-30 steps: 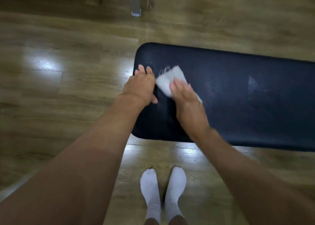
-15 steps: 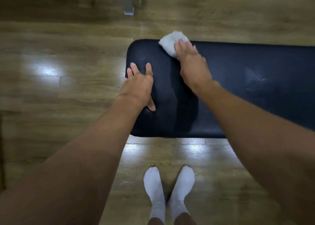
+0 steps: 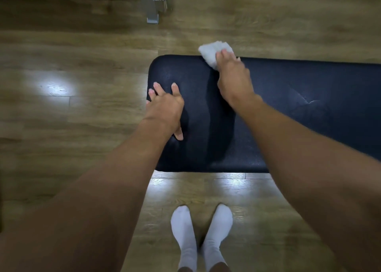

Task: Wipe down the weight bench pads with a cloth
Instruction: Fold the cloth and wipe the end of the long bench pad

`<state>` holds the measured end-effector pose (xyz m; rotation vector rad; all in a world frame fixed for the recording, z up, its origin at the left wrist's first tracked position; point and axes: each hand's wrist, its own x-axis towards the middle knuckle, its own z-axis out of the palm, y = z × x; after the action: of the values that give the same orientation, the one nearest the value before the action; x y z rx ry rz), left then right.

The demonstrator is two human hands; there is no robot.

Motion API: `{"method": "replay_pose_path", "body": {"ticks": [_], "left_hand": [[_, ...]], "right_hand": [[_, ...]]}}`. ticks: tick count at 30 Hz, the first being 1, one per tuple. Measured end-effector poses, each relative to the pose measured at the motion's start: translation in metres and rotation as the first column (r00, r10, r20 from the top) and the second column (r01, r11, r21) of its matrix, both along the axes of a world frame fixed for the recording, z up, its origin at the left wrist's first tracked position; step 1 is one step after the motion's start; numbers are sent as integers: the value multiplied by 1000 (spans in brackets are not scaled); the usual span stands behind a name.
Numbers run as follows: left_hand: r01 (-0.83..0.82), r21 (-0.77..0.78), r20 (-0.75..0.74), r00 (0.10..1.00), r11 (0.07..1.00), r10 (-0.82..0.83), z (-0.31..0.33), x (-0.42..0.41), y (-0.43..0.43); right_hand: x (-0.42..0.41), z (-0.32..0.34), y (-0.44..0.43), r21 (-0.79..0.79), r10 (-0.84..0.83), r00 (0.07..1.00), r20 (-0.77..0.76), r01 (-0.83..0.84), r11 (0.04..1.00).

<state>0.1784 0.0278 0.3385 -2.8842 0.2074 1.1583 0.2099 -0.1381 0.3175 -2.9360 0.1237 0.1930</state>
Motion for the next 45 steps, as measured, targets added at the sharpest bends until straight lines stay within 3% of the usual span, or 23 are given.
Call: {"method": "replay_pose_path", "body": {"ticks": [2, 5, 10, 13, 17, 19, 21, 26, 29, 32, 36, 38, 45], "left_hand": [[6, 2, -10, 1000, 1000, -6, 5, -1, 2], [8, -5, -15, 1000, 1000, -8, 13, -4, 1], [98, -195, 92, 992, 976, -81, 23, -1, -22], [87, -139, 27, 996, 986, -85, 20, -2, -39], [71, -88, 11, 997, 994, -70, 14, 2, -47], [71, -66, 16, 997, 995, -70, 14, 4, -48], [75, -57, -6, 997, 996, -75, 16, 3, -50], [69, -2, -37, 997, 998, -69, 19, 3, -60], [72, 15, -36, 997, 997, -71, 17, 3, -63], [86, 22, -35, 996, 996, -85, 15, 4, -62], [102, 43, -41, 994, 994, -100, 14, 7, -61], [96, 39, -31, 995, 995, -94, 16, 7, -61], [76, 44, -43, 996, 996, -75, 22, 3, -64]], "right_hand": [[-3, -1, -2, 11, 8, 999, 37, -9, 1000], [-93, -6, -13, 39, 81, 996, 37, -83, 996], [-238, 9, -28, 59, 209, 975, -76, -205, 977], [-188, 7, -30, 47, 172, 980, -97, -168, 985], [-38, 1, -31, -8, -73, 995, -67, 72, 997], [-3, 1, -35, -21, -75, 996, -38, 74, 997], [-25, -4, -42, -3, -26, 1000, -5, 26, 1000], [-196, -4, -56, 49, 140, 989, -39, -138, 989], [-244, 2, -60, 119, 208, 976, -61, -200, 973], [-186, 5, -69, 59, 228, 970, -80, -224, 973], [-38, 3, -72, 4, 2, 996, -94, -2, 1000], [-20, 1, -69, -3, -22, 997, -69, 22, 1000], [-245, 11, -79, 85, 113, 985, -127, -103, 991]]}}
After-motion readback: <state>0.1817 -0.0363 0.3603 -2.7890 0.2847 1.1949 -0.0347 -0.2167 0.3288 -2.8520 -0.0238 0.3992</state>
